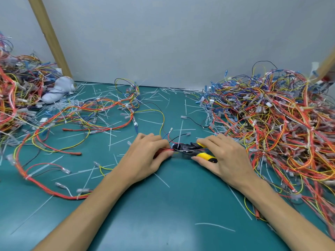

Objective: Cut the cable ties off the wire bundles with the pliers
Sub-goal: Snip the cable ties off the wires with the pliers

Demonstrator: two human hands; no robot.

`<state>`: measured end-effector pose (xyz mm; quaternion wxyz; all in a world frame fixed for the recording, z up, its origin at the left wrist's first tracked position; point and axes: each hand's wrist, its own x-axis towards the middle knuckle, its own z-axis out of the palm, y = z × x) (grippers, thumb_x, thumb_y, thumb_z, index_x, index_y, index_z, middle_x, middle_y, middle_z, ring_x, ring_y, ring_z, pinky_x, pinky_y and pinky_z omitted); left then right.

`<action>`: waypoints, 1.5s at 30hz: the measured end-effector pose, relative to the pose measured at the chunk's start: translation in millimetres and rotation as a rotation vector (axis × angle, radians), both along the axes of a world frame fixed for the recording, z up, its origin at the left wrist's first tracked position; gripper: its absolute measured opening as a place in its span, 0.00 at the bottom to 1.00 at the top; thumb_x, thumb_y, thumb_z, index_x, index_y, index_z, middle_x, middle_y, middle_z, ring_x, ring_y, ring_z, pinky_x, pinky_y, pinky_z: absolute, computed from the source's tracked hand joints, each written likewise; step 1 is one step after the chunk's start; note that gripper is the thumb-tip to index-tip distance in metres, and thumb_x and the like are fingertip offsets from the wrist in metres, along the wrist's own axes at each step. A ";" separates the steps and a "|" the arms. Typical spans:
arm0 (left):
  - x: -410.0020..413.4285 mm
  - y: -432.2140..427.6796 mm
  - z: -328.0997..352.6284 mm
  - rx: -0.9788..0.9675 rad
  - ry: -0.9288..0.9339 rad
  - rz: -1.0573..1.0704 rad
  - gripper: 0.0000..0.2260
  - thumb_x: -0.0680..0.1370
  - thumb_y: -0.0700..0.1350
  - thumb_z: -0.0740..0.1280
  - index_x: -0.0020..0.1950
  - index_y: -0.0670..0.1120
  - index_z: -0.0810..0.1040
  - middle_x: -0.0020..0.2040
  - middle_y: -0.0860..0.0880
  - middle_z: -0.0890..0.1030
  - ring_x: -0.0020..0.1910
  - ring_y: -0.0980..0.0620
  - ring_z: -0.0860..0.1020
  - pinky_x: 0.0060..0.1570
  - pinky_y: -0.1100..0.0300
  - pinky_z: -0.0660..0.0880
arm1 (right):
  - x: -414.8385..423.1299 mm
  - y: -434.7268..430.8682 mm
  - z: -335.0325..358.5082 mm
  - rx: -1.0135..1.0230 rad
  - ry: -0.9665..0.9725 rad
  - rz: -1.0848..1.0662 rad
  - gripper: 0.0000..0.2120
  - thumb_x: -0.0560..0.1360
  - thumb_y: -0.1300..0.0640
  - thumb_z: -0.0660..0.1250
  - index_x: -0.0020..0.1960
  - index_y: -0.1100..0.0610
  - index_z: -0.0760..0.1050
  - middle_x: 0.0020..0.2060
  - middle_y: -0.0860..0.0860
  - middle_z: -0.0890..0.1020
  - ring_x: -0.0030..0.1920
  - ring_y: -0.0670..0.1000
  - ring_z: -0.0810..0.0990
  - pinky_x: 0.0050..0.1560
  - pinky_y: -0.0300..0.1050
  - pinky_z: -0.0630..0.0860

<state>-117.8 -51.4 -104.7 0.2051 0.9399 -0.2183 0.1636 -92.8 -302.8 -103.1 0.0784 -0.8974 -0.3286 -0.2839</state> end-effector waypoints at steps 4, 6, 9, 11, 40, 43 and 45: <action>2.9 1.4 -4.2 -0.072 0.029 -0.029 0.11 0.80 0.55 0.58 0.47 0.53 0.78 0.40 0.59 0.74 0.43 0.57 0.68 0.49 0.59 0.60 | 1.2 -2.0 -0.8 -0.007 0.035 0.031 0.22 0.77 0.38 0.60 0.57 0.54 0.78 0.47 0.47 0.80 0.46 0.53 0.78 0.46 0.48 0.75; 3.9 2.1 -5.3 -0.080 0.013 -0.040 0.10 0.80 0.54 0.61 0.48 0.53 0.79 0.40 0.58 0.75 0.42 0.58 0.67 0.48 0.60 0.60 | 0.4 -2.3 -0.6 -0.003 0.051 0.037 0.22 0.76 0.38 0.61 0.57 0.53 0.78 0.47 0.47 0.80 0.47 0.51 0.77 0.46 0.46 0.75; 3.7 1.8 -3.8 -0.055 -0.045 -0.045 0.08 0.79 0.51 0.64 0.47 0.51 0.81 0.39 0.57 0.74 0.41 0.57 0.67 0.48 0.61 0.60 | -1.3 -2.2 0.2 0.007 0.095 0.041 0.23 0.74 0.37 0.64 0.60 0.52 0.79 0.48 0.46 0.80 0.48 0.49 0.76 0.49 0.44 0.73; 2.6 0.9 -2.3 -0.031 -0.081 -0.037 0.08 0.78 0.51 0.64 0.46 0.50 0.82 0.39 0.56 0.76 0.41 0.55 0.68 0.48 0.60 0.62 | -1.7 -2.1 0.2 0.019 0.119 0.047 0.25 0.73 0.37 0.65 0.63 0.52 0.78 0.48 0.46 0.80 0.50 0.48 0.76 0.52 0.42 0.71; 5.2 2.6 -3.6 -0.091 -0.016 -0.035 0.11 0.77 0.54 0.63 0.47 0.52 0.84 0.39 0.57 0.79 0.42 0.56 0.71 0.46 0.56 0.64 | -4.3 1.7 2.1 0.059 0.115 0.057 0.18 0.71 0.41 0.70 0.49 0.54 0.81 0.39 0.47 0.81 0.39 0.52 0.79 0.38 0.46 0.77; 5.4 1.9 -3.0 -0.099 -0.006 -0.038 0.11 0.77 0.54 0.64 0.47 0.52 0.84 0.39 0.56 0.79 0.41 0.55 0.71 0.45 0.57 0.64 | -4.3 2.1 3.0 0.061 0.107 0.060 0.17 0.71 0.40 0.70 0.48 0.53 0.81 0.37 0.47 0.81 0.38 0.51 0.79 0.36 0.45 0.76; 5.7 2.3 -3.2 -0.115 0.002 -0.042 0.11 0.77 0.54 0.64 0.47 0.52 0.84 0.39 0.55 0.79 0.40 0.56 0.70 0.44 0.57 0.64 | -3.9 2.3 3.2 0.055 0.105 0.058 0.17 0.71 0.40 0.70 0.48 0.53 0.81 0.36 0.47 0.80 0.37 0.51 0.78 0.35 0.44 0.75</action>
